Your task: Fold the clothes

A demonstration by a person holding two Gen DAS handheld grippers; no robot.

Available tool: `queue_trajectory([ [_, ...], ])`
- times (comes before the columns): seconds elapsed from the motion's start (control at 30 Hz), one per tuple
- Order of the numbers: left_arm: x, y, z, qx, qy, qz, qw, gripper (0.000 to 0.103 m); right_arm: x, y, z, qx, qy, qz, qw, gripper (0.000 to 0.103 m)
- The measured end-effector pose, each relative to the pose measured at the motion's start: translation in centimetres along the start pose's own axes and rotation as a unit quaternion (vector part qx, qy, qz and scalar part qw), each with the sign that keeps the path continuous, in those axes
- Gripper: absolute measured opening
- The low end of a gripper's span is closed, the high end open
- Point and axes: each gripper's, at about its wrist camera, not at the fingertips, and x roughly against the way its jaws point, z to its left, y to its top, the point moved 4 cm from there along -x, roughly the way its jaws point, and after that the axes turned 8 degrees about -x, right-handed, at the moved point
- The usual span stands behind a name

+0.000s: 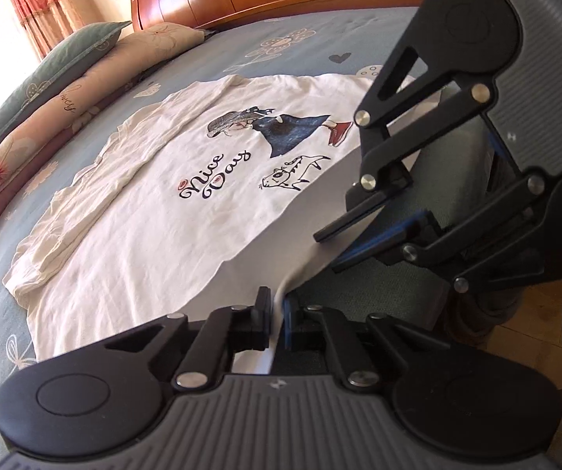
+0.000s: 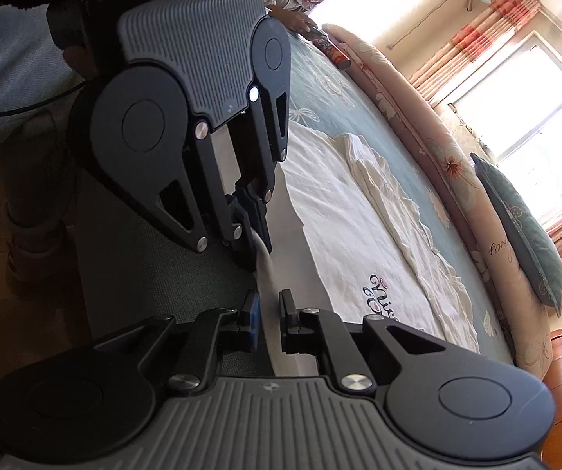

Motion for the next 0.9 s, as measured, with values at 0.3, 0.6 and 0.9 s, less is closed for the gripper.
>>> queue_trajectory([
  [0.3,0.7,-0.1,-0.4,-0.024,0.006,-0.003,0.9997,0.02,-1.3,-0.1,0.7,0.026,-0.059,0.002,0.998,0.001],
  [0.6,1.0,0.0,-1.1,-0.051,0.028,0.003,0.9983,0.0,-1.3,-0.6,0.9,0.021,-0.046,0.015,0.999,0.002],
  [0.9,2.7,-1.3,-1.5,0.015,-0.061,0.028,0.9976,0.0,0.6,-1.3,0.3,-0.037,0.028,0.05,0.998,0.001],
])
